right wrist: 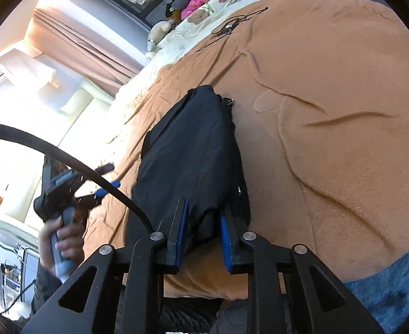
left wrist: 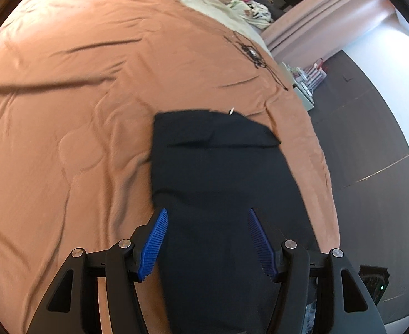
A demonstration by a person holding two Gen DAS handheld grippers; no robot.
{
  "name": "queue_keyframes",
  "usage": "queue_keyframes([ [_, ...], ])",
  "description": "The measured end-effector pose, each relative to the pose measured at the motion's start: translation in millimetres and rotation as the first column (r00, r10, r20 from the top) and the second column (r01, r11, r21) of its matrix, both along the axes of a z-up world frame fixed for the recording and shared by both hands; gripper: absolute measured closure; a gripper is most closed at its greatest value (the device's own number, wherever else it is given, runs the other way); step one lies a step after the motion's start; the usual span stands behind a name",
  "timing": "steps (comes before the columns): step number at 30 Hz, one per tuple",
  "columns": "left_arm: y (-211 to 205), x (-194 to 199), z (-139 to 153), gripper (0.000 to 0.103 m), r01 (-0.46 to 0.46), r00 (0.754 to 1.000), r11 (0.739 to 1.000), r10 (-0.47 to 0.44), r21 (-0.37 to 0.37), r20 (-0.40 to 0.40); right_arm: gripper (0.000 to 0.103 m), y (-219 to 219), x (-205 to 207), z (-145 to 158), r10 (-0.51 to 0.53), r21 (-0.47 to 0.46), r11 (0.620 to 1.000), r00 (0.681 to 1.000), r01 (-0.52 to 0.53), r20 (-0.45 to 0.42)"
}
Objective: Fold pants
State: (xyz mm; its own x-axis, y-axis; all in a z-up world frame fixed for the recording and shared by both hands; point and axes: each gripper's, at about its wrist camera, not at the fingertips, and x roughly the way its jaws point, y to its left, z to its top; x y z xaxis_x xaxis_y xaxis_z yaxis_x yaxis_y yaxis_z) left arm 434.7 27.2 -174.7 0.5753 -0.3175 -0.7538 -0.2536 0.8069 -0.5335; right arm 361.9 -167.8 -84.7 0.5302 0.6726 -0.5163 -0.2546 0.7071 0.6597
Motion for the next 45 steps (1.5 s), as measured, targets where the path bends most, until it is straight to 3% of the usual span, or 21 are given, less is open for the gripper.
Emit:
queue_keyframes([
  [2, 1, -10, -7, 0.041, -0.005, 1.000, 1.000, 0.005, -0.006, -0.013, 0.085, 1, -1, 1, -0.009, -0.006, 1.000, 1.000, 0.009, 0.007],
  [4, 1, -17, -12, 0.041, -0.011, 1.000, 1.000, 0.011, -0.017, -0.026, 0.099, 3, -3, 0, -0.007, -0.017, 1.000, 1.000, 0.007, 0.007],
  [6, -1, -24, -20, 0.041, -0.015, 0.999, 0.999, 0.014, -0.038, -0.044, 0.102, 4, -6, 1, -0.005, -0.020, 1.000, 1.000, 0.005, 0.010],
  [17, -25, -41, -55, 0.043, 0.012, 0.992, 0.996, -0.022, -0.084, -0.126, 0.103, 10, -31, 6, -0.009, -0.001, 1.000, 1.000, 0.009, -0.005],
  [19, -30, -43, -59, 0.064, 0.029, 0.991, 0.996, -0.039, -0.079, -0.130, 0.103, 13, -35, 5, -0.006, -0.007, 1.000, 1.000, 0.006, -0.009],
  [22, -29, -44, -59, 0.089, 0.018, 0.989, 0.999, -0.025, -0.051, -0.143, 0.103, 17, -36, 2, 0.001, -0.011, 1.000, 1.000, -0.001, -0.022],
  [25, -24, -48, -54, 0.091, 0.003, 0.991, 0.998, -0.011, -0.061, -0.131, 0.103, 24, -39, 0, 0.012, -0.020, 1.000, 0.999, -0.013, -0.033],
  [32, -22, -46, -60, 0.087, 0.022, 0.989, 0.998, -0.029, -0.051, -0.143, 0.103, 20, -35, -9, 0.001, -0.042, 0.999, 0.998, -0.003, -0.066],
  [37, -20, -40, -59, 0.063, 0.009, 0.989, 0.996, -0.021, -0.084, -0.148, 0.097, -4, -32, -6, -0.009, -0.012, 1.000, 0.997, 0.009, -0.082],
  [38, -20, -39, -55, 0.059, 0.005, 0.990, 0.997, -0.017, -0.081, -0.143, 0.094, -11, -33, -2, -0.017, -0.009, 1.000, 0.998, 0.017, -0.063],
  [40, -18, -37, -51, 0.050, 0.000, 0.993, 0.997, -0.008, -0.071, -0.120, 0.071, -20, -29, 4, -0.027, -0.005, 1.000, 0.999, 0.027, -0.039],
  [42, -18, -33, -49, 0.050, -0.002, 0.994, 0.998, -0.005, -0.066, -0.112, 0.054, -27, -24, 9, -0.036, 0.006, 0.999, 0.999, 0.036, -0.017],
  [45, -17, -25, -50, 0.050, -0.003, 0.994, 0.997, -0.006, -0.076, -0.112, 0.053, -29, -11, 12, -0.016, 0.009, 1.000, 1.000, 0.016, -0.007],
])
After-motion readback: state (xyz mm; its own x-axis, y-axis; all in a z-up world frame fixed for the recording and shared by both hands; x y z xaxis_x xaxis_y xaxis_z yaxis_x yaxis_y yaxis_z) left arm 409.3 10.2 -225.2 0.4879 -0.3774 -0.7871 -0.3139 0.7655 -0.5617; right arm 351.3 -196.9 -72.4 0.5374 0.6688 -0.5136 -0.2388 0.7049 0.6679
